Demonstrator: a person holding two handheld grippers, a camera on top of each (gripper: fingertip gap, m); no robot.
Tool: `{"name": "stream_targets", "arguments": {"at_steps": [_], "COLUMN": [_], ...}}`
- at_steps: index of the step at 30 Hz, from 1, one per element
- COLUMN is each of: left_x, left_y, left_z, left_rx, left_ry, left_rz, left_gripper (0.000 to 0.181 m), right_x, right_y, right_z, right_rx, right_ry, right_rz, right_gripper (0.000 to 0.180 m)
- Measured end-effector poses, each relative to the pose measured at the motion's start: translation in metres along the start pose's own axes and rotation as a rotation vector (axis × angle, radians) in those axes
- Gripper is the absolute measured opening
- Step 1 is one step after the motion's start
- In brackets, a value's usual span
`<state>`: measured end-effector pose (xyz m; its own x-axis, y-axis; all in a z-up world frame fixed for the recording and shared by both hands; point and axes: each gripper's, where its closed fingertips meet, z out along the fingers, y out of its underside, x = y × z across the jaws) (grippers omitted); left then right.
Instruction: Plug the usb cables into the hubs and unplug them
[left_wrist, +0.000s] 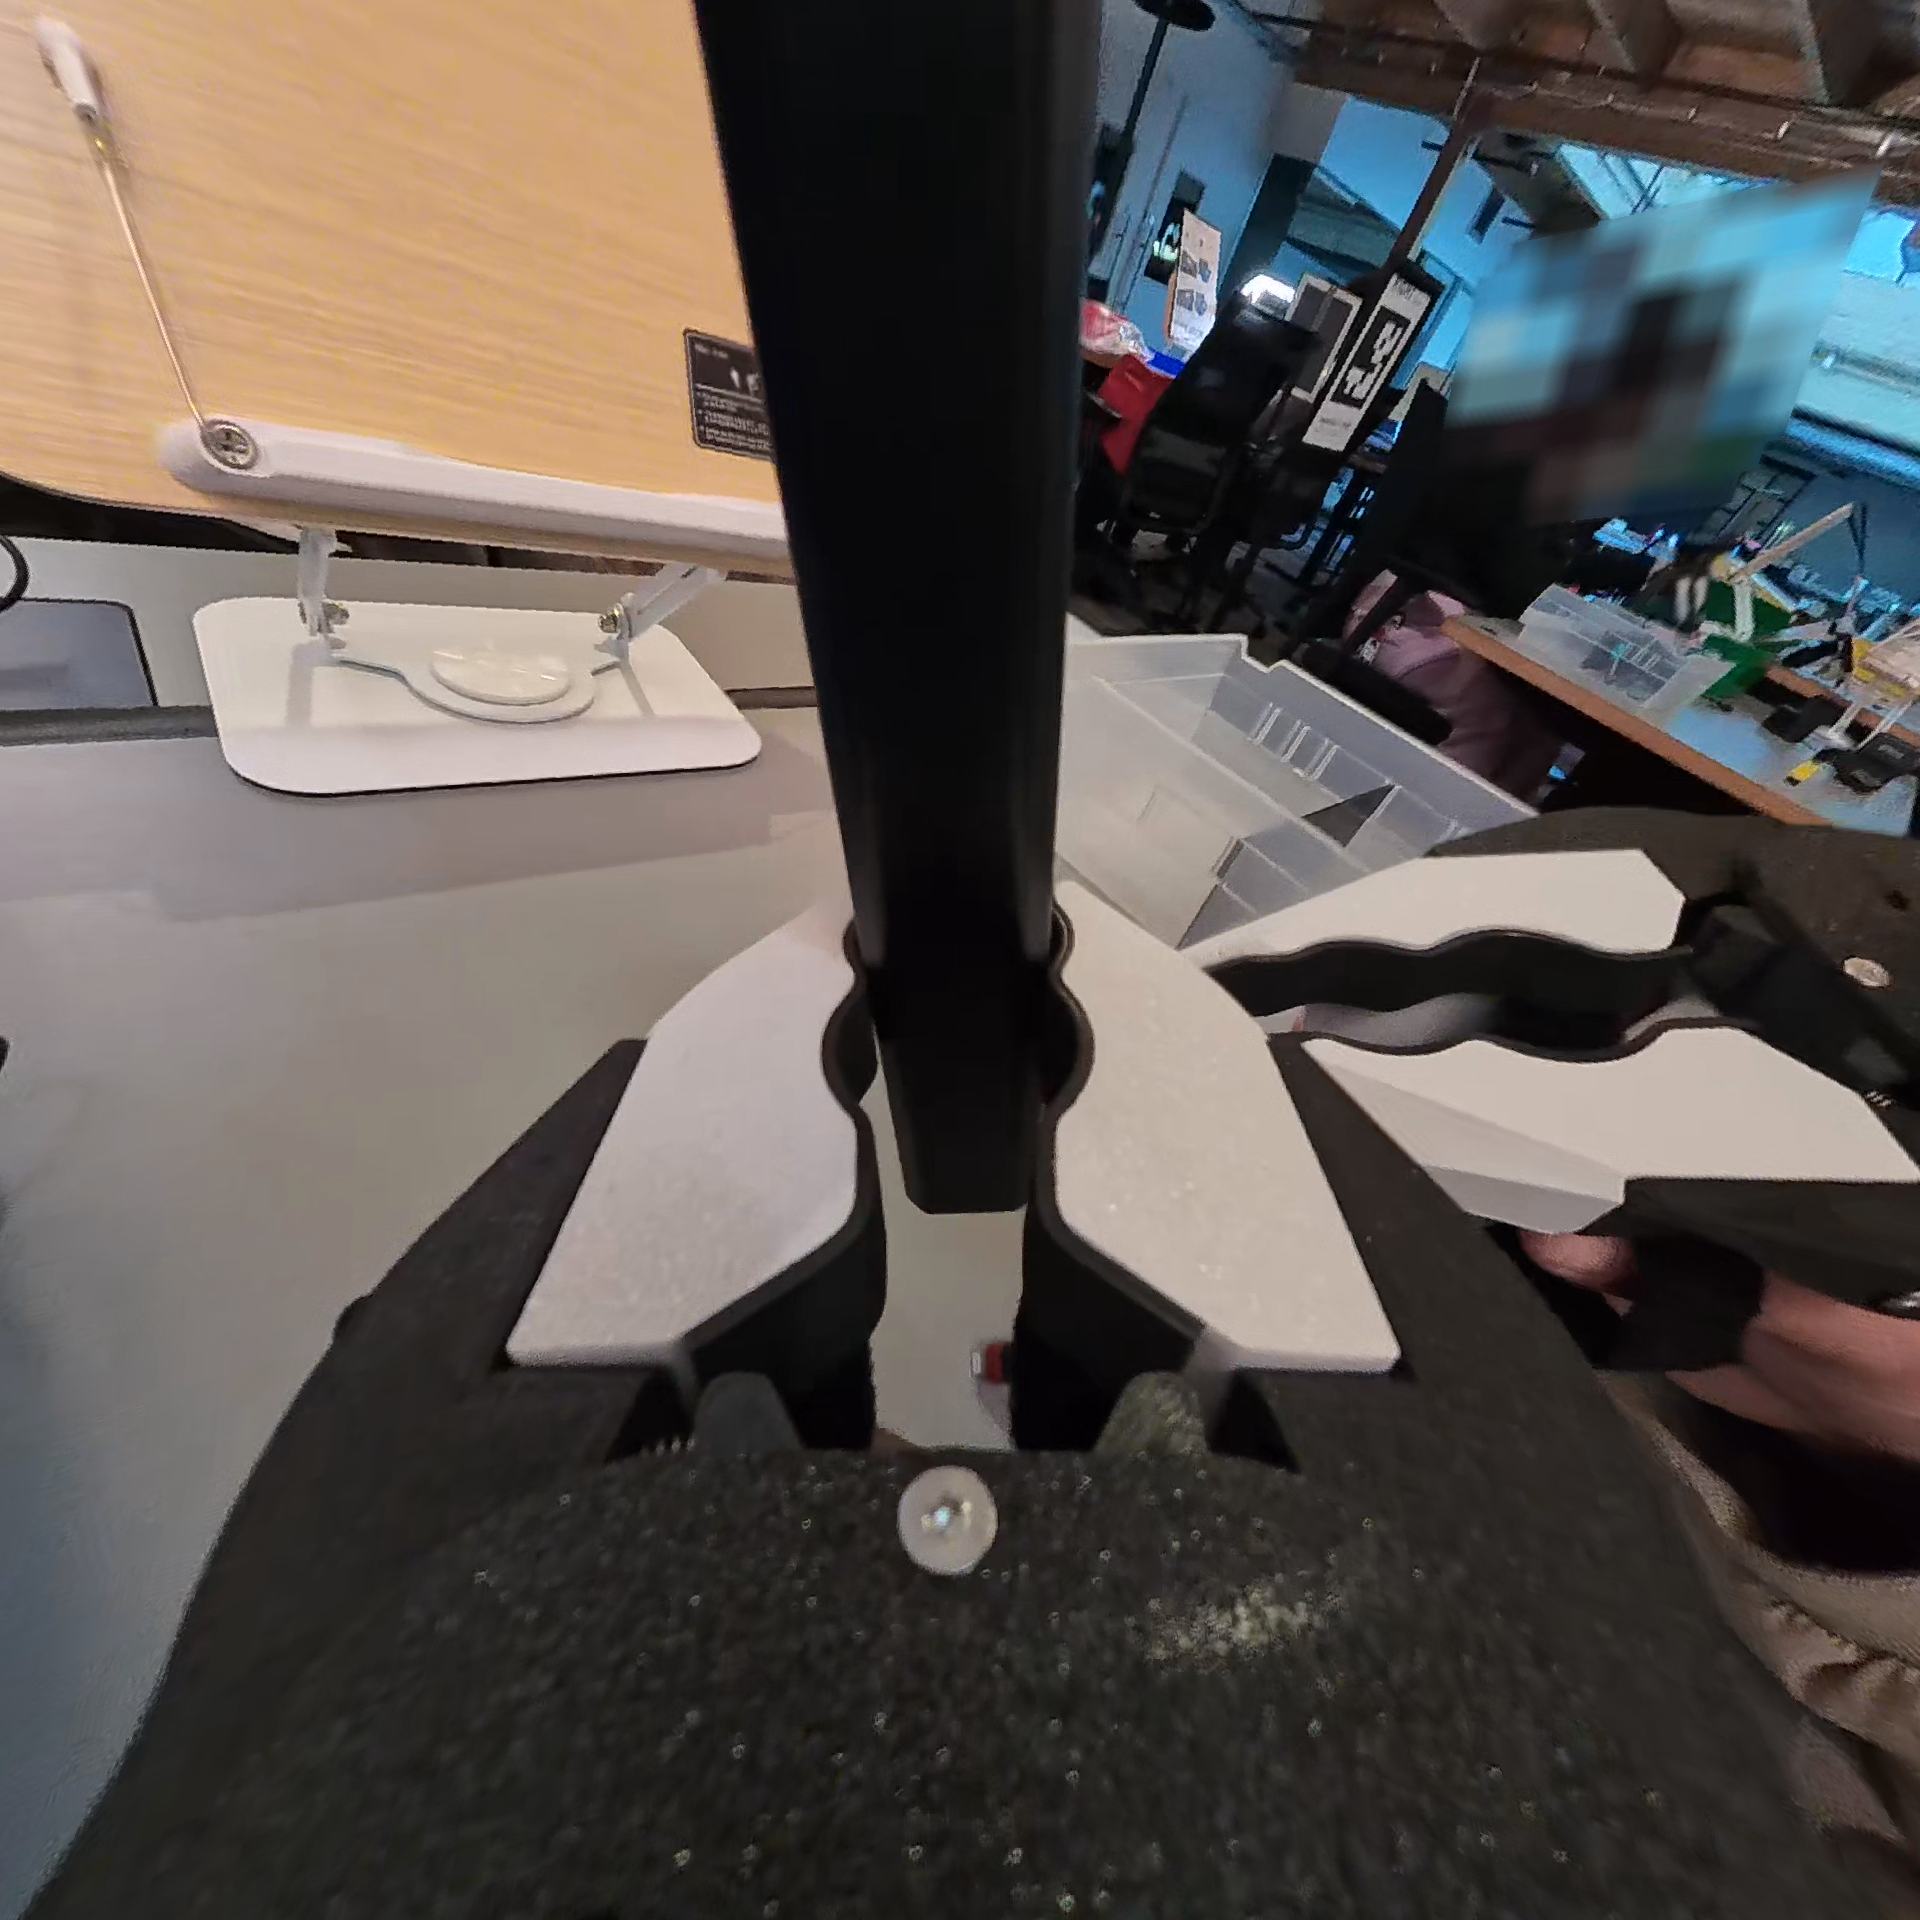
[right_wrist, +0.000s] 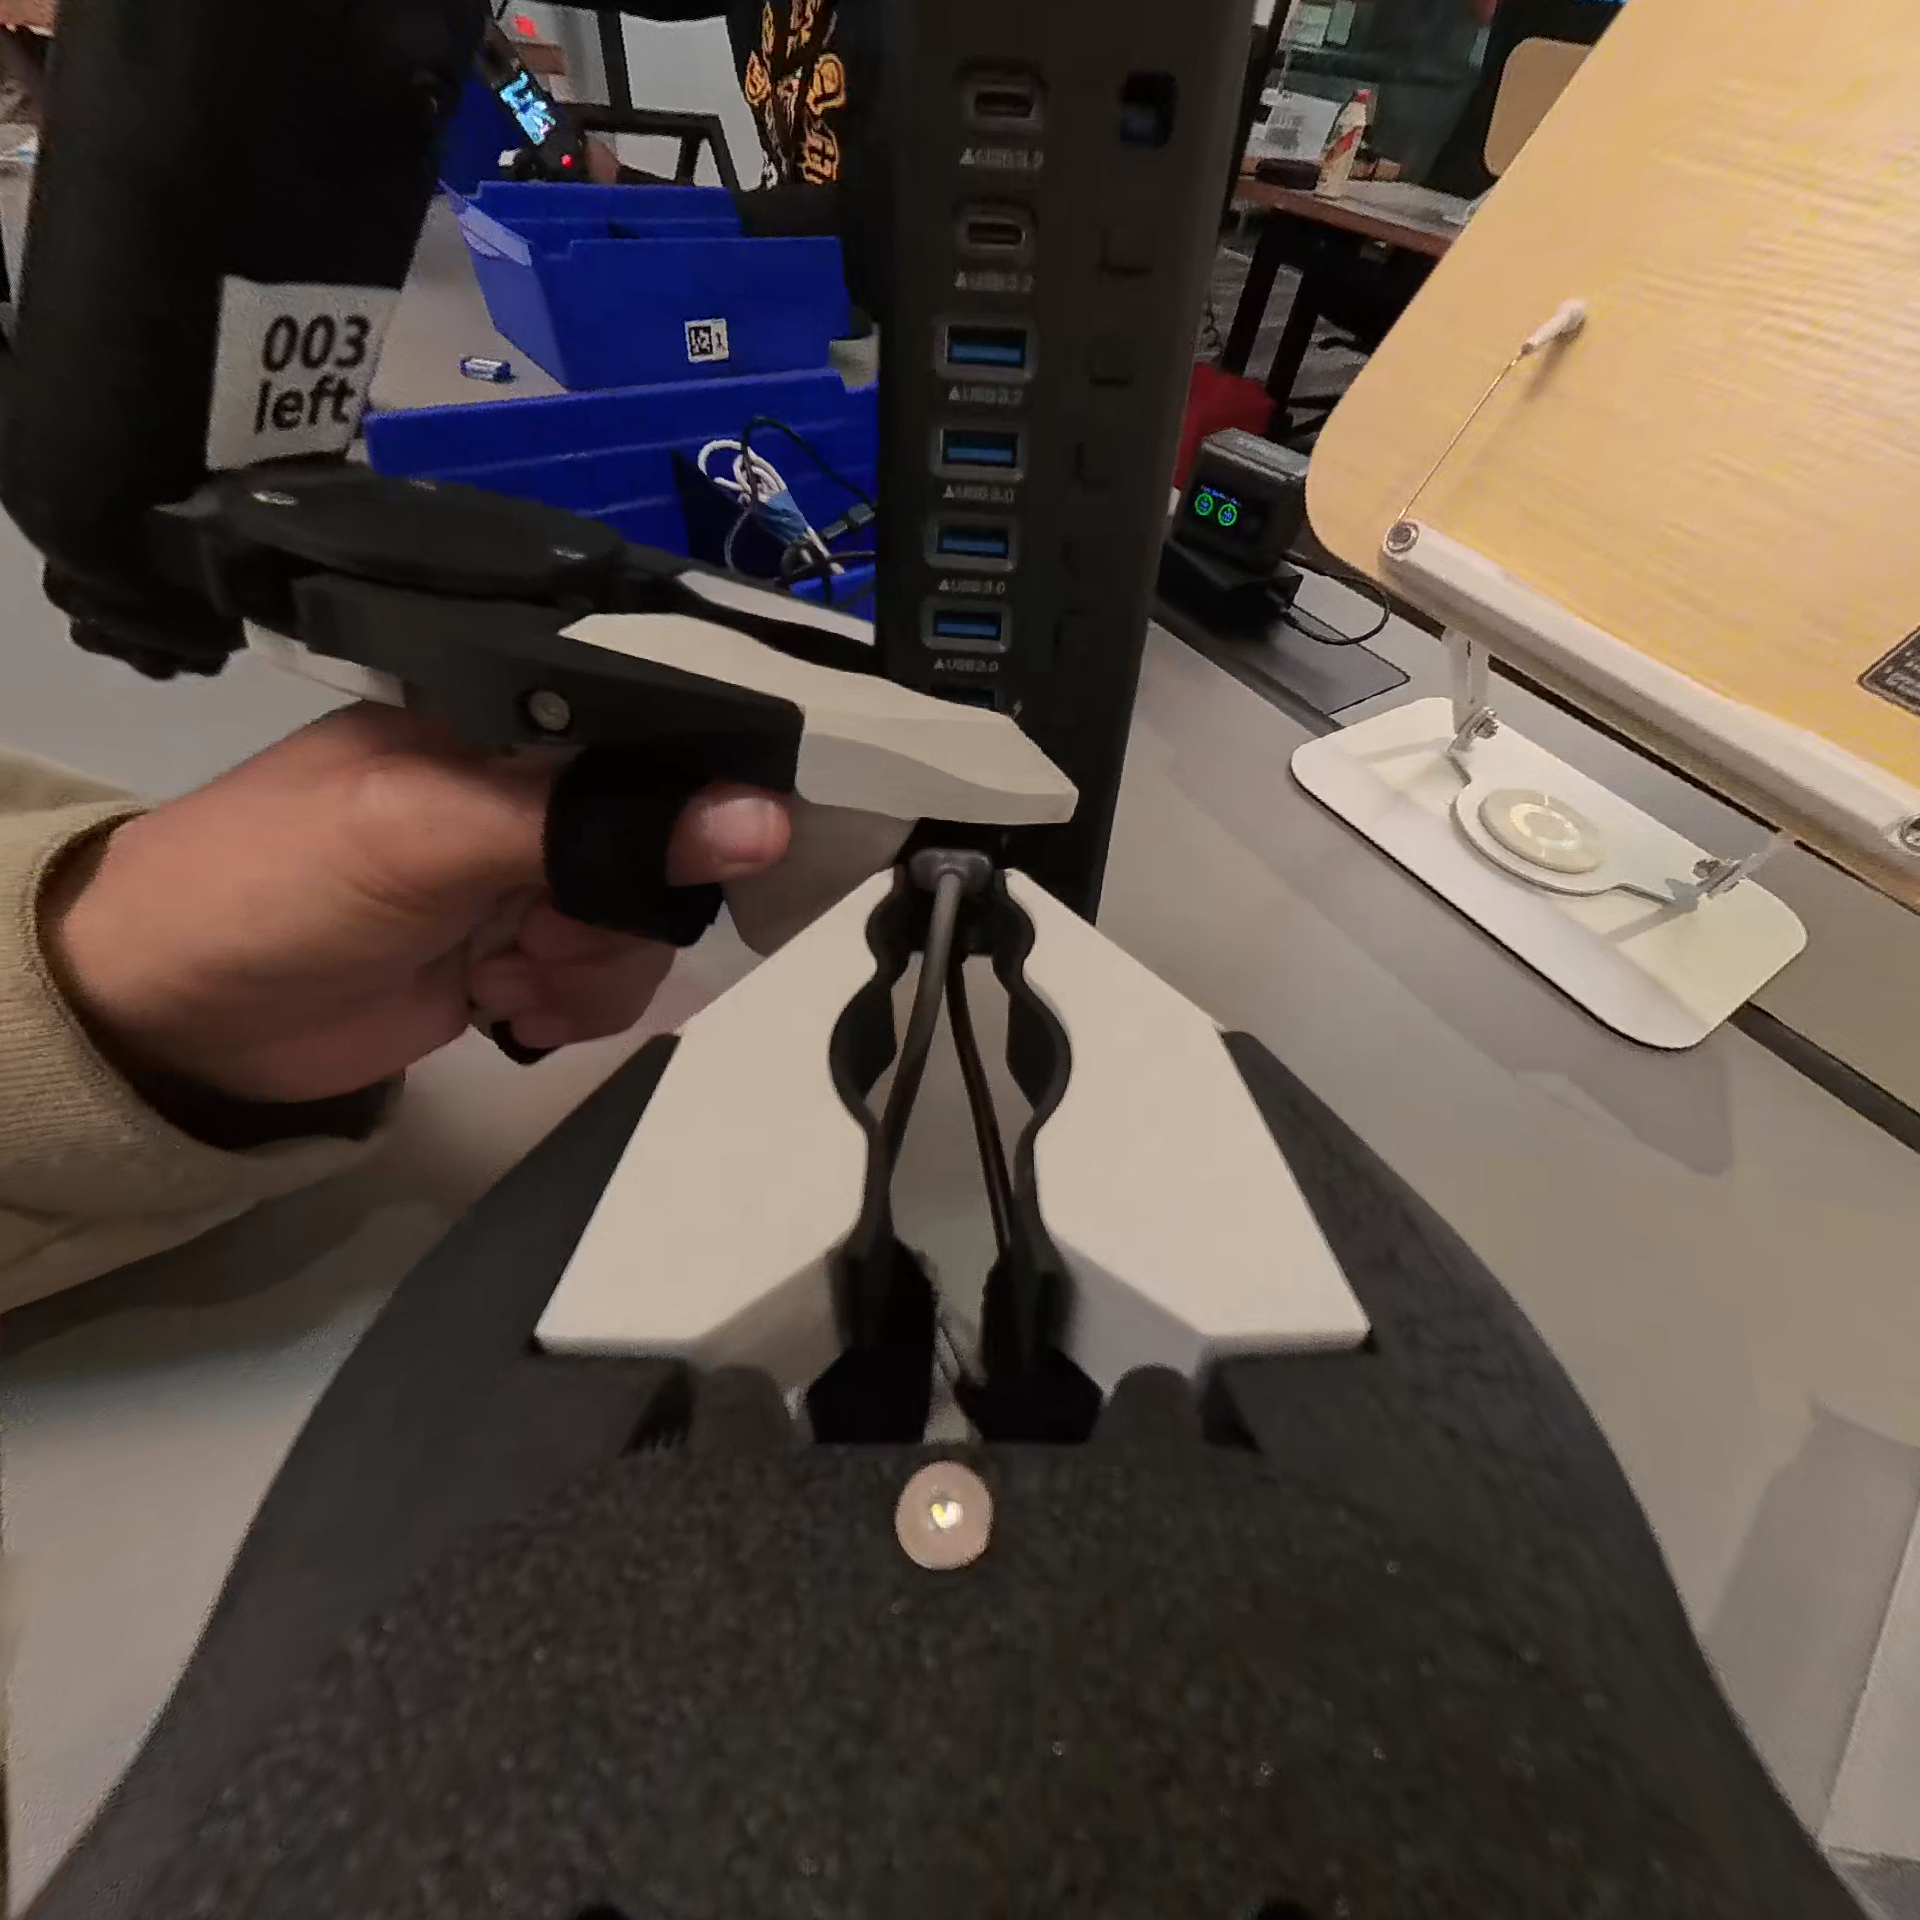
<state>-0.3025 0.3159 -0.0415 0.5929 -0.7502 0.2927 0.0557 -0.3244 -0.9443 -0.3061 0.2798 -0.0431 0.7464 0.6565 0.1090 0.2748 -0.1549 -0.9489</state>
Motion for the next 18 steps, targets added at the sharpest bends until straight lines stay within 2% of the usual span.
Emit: {"name": "stream_targets", "arguments": {"at_steps": [1,3,6,12,18], "left_x": [-0.004,-0.009,-0.008,-0.014,-0.011], "left_y": [0.000,0.001,0.004,0.016,0.019], "left_z": [0.000,0.001,0.003,0.010,0.015], "left_rx": [-0.008,-0.014,-0.021,-0.071,-0.092], "left_ry": [-0.026,-0.054,-0.073,-0.053,-0.039], "left_rz": [0.021,0.067,0.175,0.086,0.114], "left_gripper": [0.027,0.028,0.028,0.029,0.029], "right_x": [0.001,0.002,0.003,0.005,0.010], "right_y": [0.004,0.007,0.013,0.021,0.025], "right_z": [0.000,0.003,0.002,0.003,-0.003], "right_rx": [-0.016,-0.018,-0.025,-0.028,-0.046], "right_ry": [-0.004,-0.013,0.028,0.008,0.039], "right_rz": [0.020,0.074,0.020,0.064,0.058], "right_gripper": [0.003,0.002,0.003,0.003,0.002]}}
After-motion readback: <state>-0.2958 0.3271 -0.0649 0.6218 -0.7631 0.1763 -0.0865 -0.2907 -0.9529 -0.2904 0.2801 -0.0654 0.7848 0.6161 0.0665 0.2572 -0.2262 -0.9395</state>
